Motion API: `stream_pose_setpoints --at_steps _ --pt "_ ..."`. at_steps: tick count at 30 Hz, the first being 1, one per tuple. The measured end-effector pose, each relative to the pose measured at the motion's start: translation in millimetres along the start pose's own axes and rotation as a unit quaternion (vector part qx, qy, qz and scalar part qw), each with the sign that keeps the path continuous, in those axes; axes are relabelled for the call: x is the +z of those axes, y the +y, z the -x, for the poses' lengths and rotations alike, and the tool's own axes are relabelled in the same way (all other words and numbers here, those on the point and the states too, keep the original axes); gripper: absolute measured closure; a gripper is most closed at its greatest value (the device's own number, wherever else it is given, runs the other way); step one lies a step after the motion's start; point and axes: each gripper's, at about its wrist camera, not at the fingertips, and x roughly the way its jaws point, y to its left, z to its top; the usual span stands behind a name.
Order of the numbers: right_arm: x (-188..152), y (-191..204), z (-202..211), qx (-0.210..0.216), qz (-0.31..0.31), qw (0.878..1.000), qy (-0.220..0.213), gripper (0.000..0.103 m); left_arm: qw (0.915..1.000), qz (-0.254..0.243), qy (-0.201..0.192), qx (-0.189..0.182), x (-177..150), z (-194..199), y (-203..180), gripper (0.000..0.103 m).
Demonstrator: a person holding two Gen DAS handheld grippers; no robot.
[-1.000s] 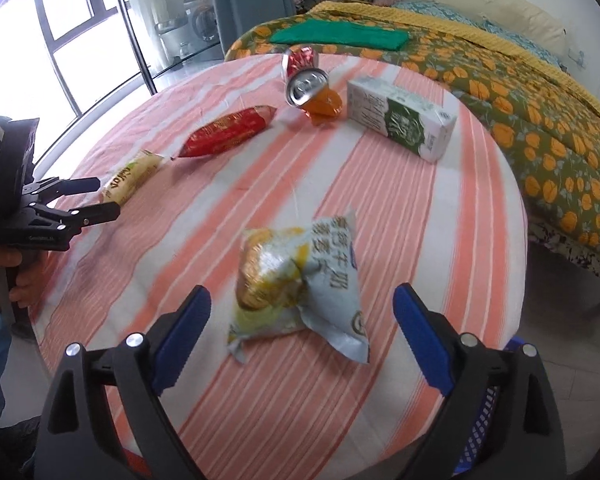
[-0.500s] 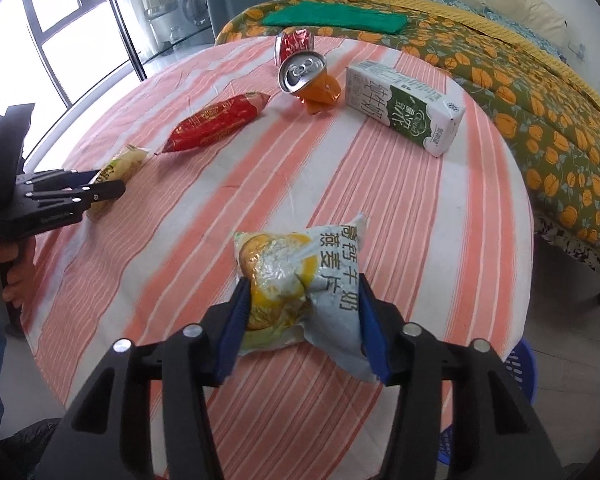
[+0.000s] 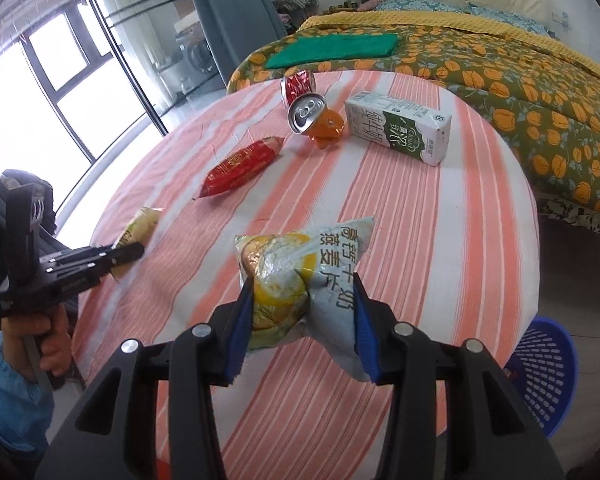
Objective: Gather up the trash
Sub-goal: 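Carry both items to the blue wastebasket and open both tools to drop them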
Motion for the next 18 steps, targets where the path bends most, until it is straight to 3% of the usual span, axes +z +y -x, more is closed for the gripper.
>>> stream_pose_setpoints --at_steps 7,13,18 --pt "-10.4 -36.1 29.3 0.01 -0.041 0.999 -0.025 0.059 0.9982 -0.035 -0.011 -0.048 10.8 6.2 -64.9 0.087" --pt "-32.6 -107.2 72.4 -0.036 -0.091 0.994 -0.05 0.059 0.9925 -0.071 -0.004 -0.099 18.2 -1.4 -139.2 0.087" --pt "-52.6 -170.7 98.9 -0.089 -0.128 0.986 -0.05 0.059 0.9823 -0.114 0.016 -0.148 15.4 -18.7 -222.1 0.087"
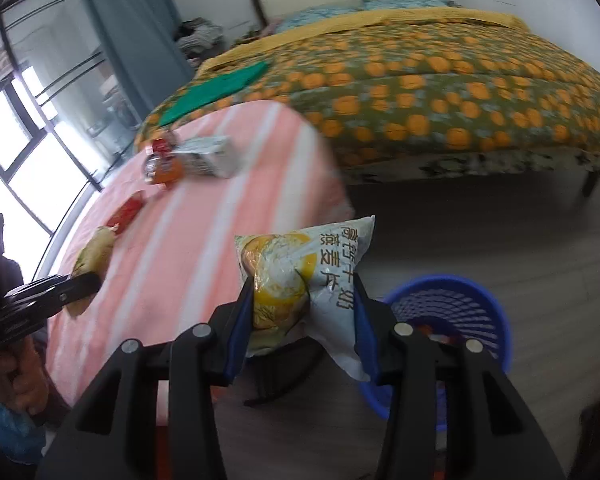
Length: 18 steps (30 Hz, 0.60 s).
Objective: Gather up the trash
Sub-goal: 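Carry both items to the blue wastebasket and open both tools to drop them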
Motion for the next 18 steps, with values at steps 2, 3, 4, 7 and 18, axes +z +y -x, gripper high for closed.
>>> stream_pose_setpoints --at_steps 2,3,4,7,18 --pt "-2.2 -24.9 2.7 -0.021 -0.008 1.0 0.002 0.059 0.9995 -0.019 0.013 -0.02 4.0 -20.3 -33.9 0.087" --pt "-4.2 -38.5 3.1 -0.033 -0.013 0.999 0.005 0.059 0.9992 -0.026 0.018 -0.027 4.4 -27.7 -45.8 0.087" --pt "-6.7 -49.2 4.3 -0.041 -0.018 0.999 0.007 0.059 0.9984 -0.036 0.025 -0.035 5.1 -39.4 -63.0 0.087" --pt "-13.4 -81.8 1.0 -0.071 -0.031 0.997 0.014 0.059 0.9966 -0.053 0.043 -0.045 3.1 -68.8 -95.2 0.086" --pt "-39.9 -169.5 -31.9 -0.105 -0.1 0.988 0.053 0.059 0.9888 -0.048 0.133 -0.047 -7.8 -205.7 -147.1 0.086"
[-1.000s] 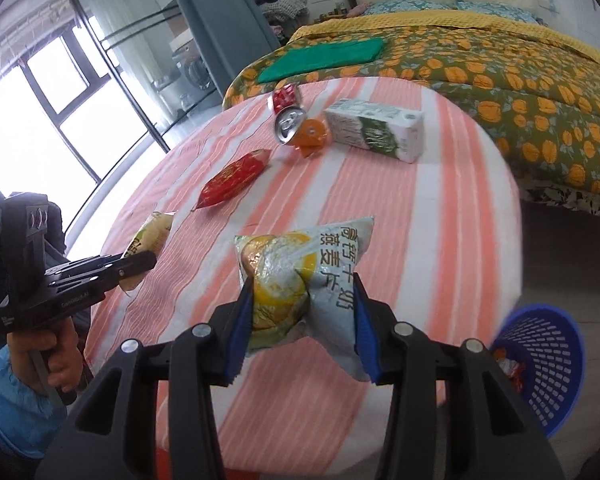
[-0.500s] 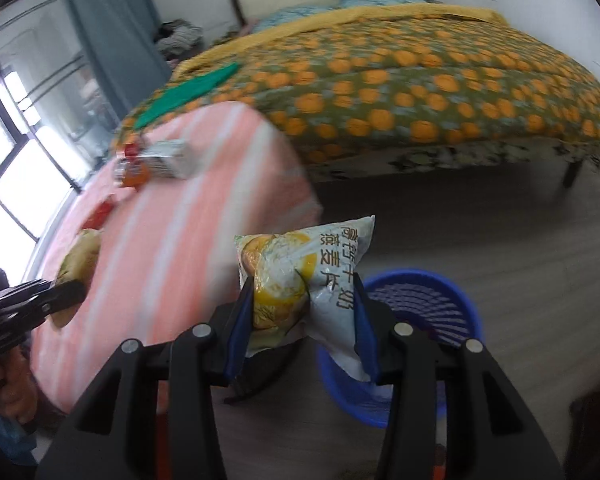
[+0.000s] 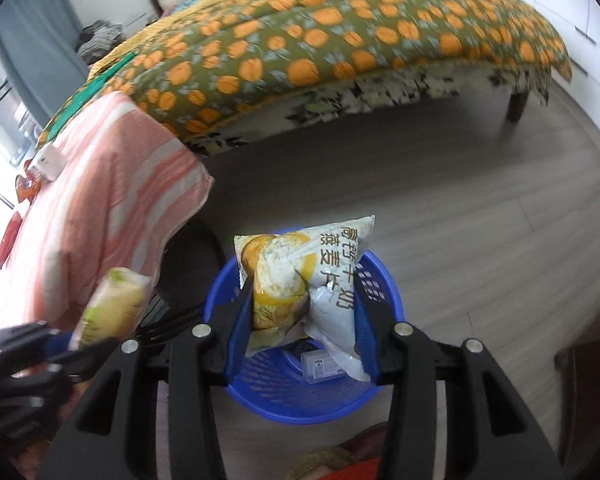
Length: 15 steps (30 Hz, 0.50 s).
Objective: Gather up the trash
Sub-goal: 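Carry both items to the blue wastebasket and open both tools to drop them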
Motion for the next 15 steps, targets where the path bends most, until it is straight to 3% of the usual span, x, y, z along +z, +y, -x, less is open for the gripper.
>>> stream_pose_setpoints --at_steps 6,9,10,15 --pt "3.4 -22.3 -16.2 0.011 -0.029 0.999 0.009 0.055 0.9997 0.013 0.02 0.002 4.1 -52.6 7.8 0.083" --pt "8.3 -27.7 -16.3 0.026 -0.047 0.999 0.0 0.045 0.9995 0.021 0.021 0.007 12.0 -72.3 12.4 0.063" --pt "10.5 -28.0 -13.2 0.029 -0.051 0.998 -0.008 0.036 0.9995 0.024 0.018 0.008 12.0 -72.7 13.8 0.055" --pt "17.8 -25.3 0.2 0.031 -0.056 0.997 -0.033 0.029 0.9996 0.021 -0.013 0.015 12.7 -48.4 11.0 0.04"
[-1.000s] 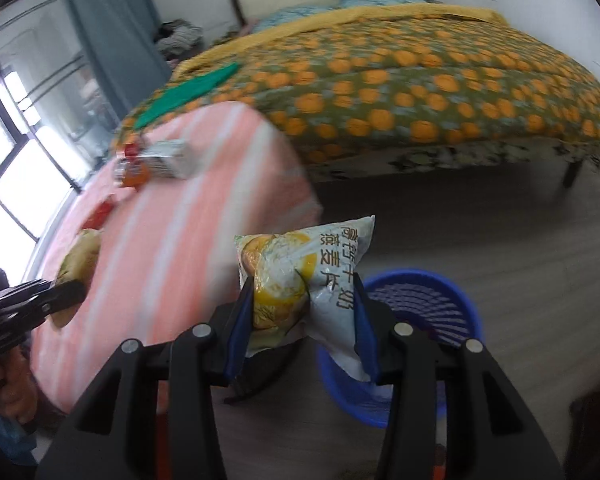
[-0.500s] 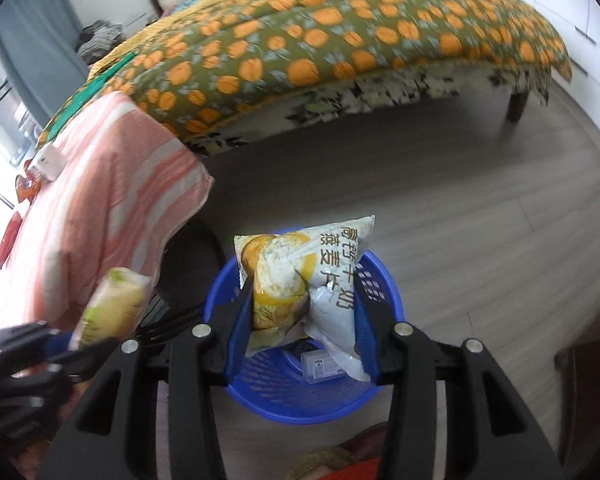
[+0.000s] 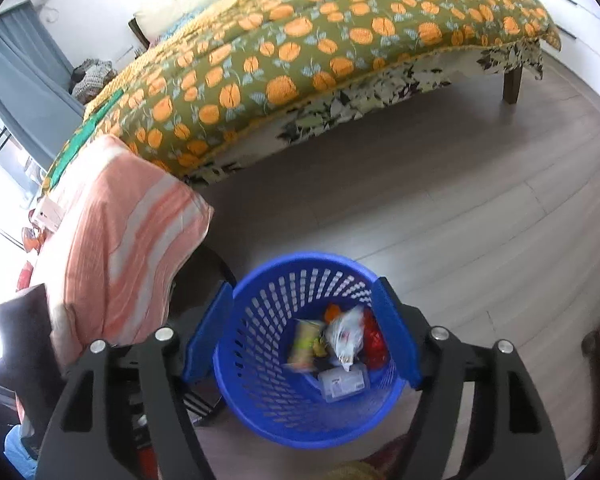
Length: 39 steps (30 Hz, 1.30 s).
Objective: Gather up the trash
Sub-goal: 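Carry both items to the blue wastebasket and open both tools to drop them, then return both tools over the table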
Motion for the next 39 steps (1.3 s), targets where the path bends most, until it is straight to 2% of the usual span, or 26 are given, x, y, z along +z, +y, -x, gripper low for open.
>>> stream_pose_setpoints --at_steps 4,8,10,13,19,21,23,27,29,31,34,39 --pt "2.9 10.2 6.6 -0.027 0.013 0.999 -0.024 0.021 0.9985 -0.024 -0.049 0.0 -10.9 48.6 -8.4 0.018" --pt "0.4 34.1 10.9 -0.045 0.05 0.997 -0.047 0.02 0.9925 -0.048 -0.111 0.013 -33.1 115.5 -4.1 0.007" --pt "-2.8 52.7 14.4 -0.048 0.078 0.994 -0.065 0.02 0.9895 -0.05 -0.133 0.025 -43.8 140.6 6.3 0.006" --pt "-12.2 84.1 22.6 -0.046 0.124 0.987 -0.096 0.02 0.9869 -0.044 -0.147 0.05 -60.5 167.6 29.4 0.005" --pt "-48.7 163.2 28.7 -0.017 0.21 0.969 -0.13 0.018 0.9831 0.026 -0.154 0.096 -97.1 209.6 113.8 0.006" --pt "-62.4 189.6 27.0 0.002 0.22 0.968 -0.12 0.017 0.9813 0.048 -0.143 0.119 -105.6 221.1 140.4 0.005" --pt "-75.4 216.7 25.3 0.021 0.229 0.967 -0.109 0.016 0.9772 0.058 -0.127 0.16 -112.1 231.3 162.0 0.005" --pt "-91.2 286.4 17.0 0.05 0.265 0.96 -0.078 0.016 0.9707 0.068 -0.136 0.186 -131.8 255.5 195.8 0.005" --pt "-94.1 319.5 10.3 0.054 0.284 0.955 -0.062 0.014 0.97 0.095 -0.133 0.18 -140.2 264.7 213.2 0.005" --pt "-94.1 358.3 -5.6 0.057 0.309 0.949 -0.029 0.014 0.9696 0.124 -0.134 0.163 -151.9 274.1 233.1 0.005" --pt "-93.4 398.8 -31.1 0.045 0.341 0.939 -0.013 0.013 0.9661 0.135 -0.136 0.173 -164.7 282.4 247.7 0.005" --pt "-93.4 422.5 -70.3 0.04 0.348 0.937 0.008 0.012 0.9642 0.139 -0.138 0.179 -179.2 299.6 275.1 0.005"
